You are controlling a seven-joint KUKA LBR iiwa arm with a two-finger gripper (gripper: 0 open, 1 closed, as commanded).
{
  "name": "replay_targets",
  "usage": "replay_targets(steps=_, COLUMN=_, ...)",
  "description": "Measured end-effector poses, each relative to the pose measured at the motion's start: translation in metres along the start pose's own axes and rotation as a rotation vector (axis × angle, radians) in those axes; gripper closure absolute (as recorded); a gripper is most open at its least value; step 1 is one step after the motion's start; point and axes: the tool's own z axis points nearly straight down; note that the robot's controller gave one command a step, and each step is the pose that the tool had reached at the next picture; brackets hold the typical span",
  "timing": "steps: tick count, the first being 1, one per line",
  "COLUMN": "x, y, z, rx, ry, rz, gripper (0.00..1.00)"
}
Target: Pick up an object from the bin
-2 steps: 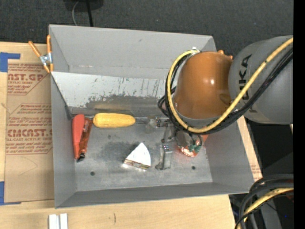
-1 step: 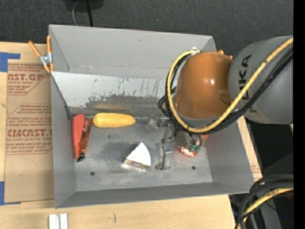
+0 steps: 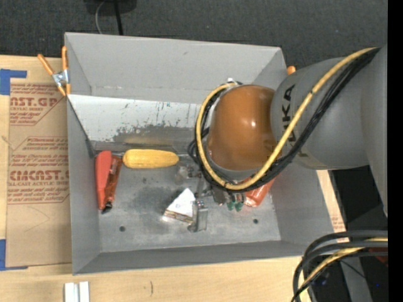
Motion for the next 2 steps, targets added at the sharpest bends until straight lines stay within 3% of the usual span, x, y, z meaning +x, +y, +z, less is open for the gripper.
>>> replay_targets(steps=1, x=0.007, y=0.011, z=0.038, rx=-0.003, ry=0.009, rz=-0.024, gripper=0.00)
replay_targets(steps=2, x=0.005, y=-0.018, z=0.048, rx=-0.001, ry=0.002, rz=-0.006, gripper=0.00)
